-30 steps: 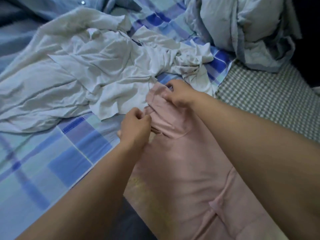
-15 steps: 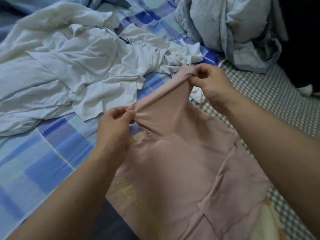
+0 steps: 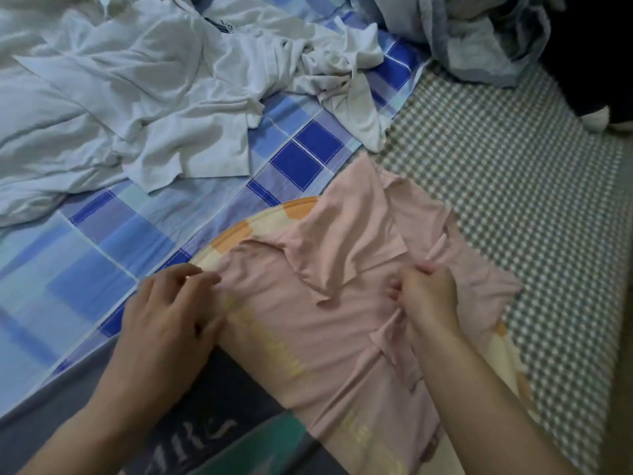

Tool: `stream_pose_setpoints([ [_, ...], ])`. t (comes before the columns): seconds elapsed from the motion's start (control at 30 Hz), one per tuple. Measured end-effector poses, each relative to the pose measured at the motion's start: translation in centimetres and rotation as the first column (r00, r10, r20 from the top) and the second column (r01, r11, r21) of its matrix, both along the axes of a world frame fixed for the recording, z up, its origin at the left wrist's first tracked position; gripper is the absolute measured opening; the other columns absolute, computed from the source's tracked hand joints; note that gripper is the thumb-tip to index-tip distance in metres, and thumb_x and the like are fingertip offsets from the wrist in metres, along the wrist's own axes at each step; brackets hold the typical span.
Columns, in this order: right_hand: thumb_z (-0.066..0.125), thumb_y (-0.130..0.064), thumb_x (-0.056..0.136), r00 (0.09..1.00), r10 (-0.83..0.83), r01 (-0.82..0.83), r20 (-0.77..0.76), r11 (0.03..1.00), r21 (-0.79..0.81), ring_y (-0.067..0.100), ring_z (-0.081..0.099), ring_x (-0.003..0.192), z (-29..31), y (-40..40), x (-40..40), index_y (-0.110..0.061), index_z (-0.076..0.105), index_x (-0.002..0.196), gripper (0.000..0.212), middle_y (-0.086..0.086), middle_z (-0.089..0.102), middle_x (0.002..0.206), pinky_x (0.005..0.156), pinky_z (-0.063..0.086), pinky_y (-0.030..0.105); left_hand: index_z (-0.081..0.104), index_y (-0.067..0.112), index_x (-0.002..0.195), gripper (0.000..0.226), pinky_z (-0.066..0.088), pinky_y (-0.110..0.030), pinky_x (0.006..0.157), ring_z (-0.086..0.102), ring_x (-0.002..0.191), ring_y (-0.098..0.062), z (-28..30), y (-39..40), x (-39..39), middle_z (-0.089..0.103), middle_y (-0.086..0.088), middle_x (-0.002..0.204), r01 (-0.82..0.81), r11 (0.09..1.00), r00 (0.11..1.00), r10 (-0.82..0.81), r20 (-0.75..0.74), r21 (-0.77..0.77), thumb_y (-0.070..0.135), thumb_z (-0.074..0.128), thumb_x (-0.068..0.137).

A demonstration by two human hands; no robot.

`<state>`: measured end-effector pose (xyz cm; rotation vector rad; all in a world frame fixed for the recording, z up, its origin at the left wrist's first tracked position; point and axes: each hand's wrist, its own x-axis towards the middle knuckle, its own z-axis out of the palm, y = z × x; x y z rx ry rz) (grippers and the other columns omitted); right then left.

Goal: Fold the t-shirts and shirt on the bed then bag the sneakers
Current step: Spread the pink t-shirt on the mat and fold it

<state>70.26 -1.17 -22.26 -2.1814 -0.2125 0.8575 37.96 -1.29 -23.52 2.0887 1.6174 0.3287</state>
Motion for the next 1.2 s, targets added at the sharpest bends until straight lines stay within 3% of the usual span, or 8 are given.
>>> stream_pose_setpoints([
  [0.1, 0.061, -0.011, 0.093, 0.905, -0.131, 0.105, -0.404, 0.991, -0.087, 0.014, 0.043, 0.055, 0.5, 0.9, -3.6, -0.013, 0.058, 0.076, 0.018, 0.0, 0.048, 0.056, 0.053, 0.045, 0.025, 0.063, 0.01, 0.122, 0.05, 0.047, -0.056, 0.081, 0.054, 0.099, -0.043, 0.7, -2.0, -3.2, 0.059, -0.017, 0.108, -0.149, 0.988, 0.98, 0.143, -0.136, -0.037, 0.022, 0.084, 0.078],
  [0.27, 0.064, -0.028, 0.096, 0.823, -0.185, 0.129, -0.537, 0.982, -0.14, 0.018, 0.057, 0.07, 0.9, 4.2, -6.2, -0.014, 0.063, 0.085, 0.018, 0.0, 0.063, 0.071, 0.061, 0.04, 0.025, 0.062, 0.014, 0.107, 0.04, 0.052, -0.048, 0.069, 0.069, 0.083, -0.04, 1.9, -5.1, -8.8, 0.069, -0.014, 0.093, -0.232, 0.965, 0.932, 0.184, -0.313, -0.124, 0.031, 0.084, 0.078],
  [0.33, 0.075, -0.037, 0.077, 0.821, -0.022, -0.018, -0.571, 0.998, -0.063, 0.029, 0.066, 0.096, 1.4, 5.0, -6.5, -0.015, 0.07, 0.074, 0.024, 0.003, 0.067, 0.073, 0.088, 0.052, 0.04, 0.06, 0.017, 0.096, 0.031, 0.048, -0.042, 0.063, 0.069, 0.074, -0.039, 2.3, -6.1, -10.3, 0.069, -0.012, 0.082, -0.265, 0.955, 0.926, 0.213, -0.312, -0.135, 0.033, 0.082, 0.08],
  [0.4, 0.078, -0.037, 0.064, 0.832, 0.137, -0.141, -0.538, 0.989, 0.035, 0.031, 0.066, 0.104, 2.7, 5.6, -6.8, -0.02, 0.078, 0.078, 0.022, 0.003, 0.071, 0.084, 0.099, 0.052, 0.047, 0.055, 0.019, 0.084, 0.028, 0.042, -0.038, 0.056, 0.066, 0.066, -0.039, 2.6, -7.2, -11.9, 0.066, -0.01, 0.069, -0.262, 0.954, 0.934, 0.212, -0.289, -0.146, 0.03, 0.081, 0.083],
  [0.73, 0.048, -0.024, 0.094, 0.98, -0.046, -0.04, 0.194, 0.907, 0.419, 0.018, 0.068, 0.098, 7.8, 1.4, 2.4, -0.005, 0.061, 0.11, 0.028, 0.008, 0.069, 0.11, 0.086, 0.058, 0.029, 0.065, 0.02, 0.084, 0.036, 0.047, -0.037, 0.046, 0.065, 0.056, -0.028, 10.7, -19.1, -10.7, 0.064, 0.002, 0.068, 0.037, 0.985, 0.989, -0.011, -0.148, 0.17, 0.043, 0.042, 0.1],
  [0.9, 0.047, -0.025, 0.102, 0.991, -0.077, 0.048, 0.114, 0.97, 0.238, 0.02, 0.06, 0.118, 3.4, -6.8, 6.5, -0.005, 0.041, 0.147, 0.049, 0.006, 0.056, 0.137, 0.098, 0.052, 0.029, 0.056, 0.028, 0.086, 0.045, 0.029, -0.027, 0.038, 0.061, 0.048, -0.019, 8.1, -27.5, -4.4, 0.061, 0.007, 0.066, 0.177, 0.984, 0.975, -0.173, -0.137, 0.023, 0.051, 0.023, 0.107],
  [1.07, 0.06, -0.011, 0.086, 0.988, 0.069, -0.049, -0.138, 0.989, 0.139, 0.03, 0.072, 0.104, -2.1, -9.6, 9.5, -0.016, 0.053, 0.136, 0.051, 0.011, 0.071, 0.118, 0.075, 0.062, 0.042, 0.062, 0.021, 0.092, 0.027, 0.033, -0.028, 0.034, 0.064, 0.053, -0.022, 2.7, -30.4, -1.7, 0.066, 0.001, 0.082, 0.186, 0.977, 0.944, -0.208, -0.256, -0.107, 0.04, 0.044, 0.085],
  [1.2, 0.051, -0.029, 0.091, 1.0, 0.011, -0.004, -0.029, 0.97, 0.241, 0.019, 0.066, 0.108, -1.3, -8.8, 10.7, -0.018, 0.047, 0.138, 0.048, 0.004, 0.063, 0.126, 0.093, 0.058, 0.04, 0.053, 0.018, 0.081, 0.021, 0.027, -0.028, 0.038, 0.058, 0.047, -0.028, 3.7, -31.3, -1.7, 0.057, 0.0, 0.067, 0.173, 0.984, 0.961, -0.179, -0.21, -0.049, 0.036, 0.045, 0.091],
])
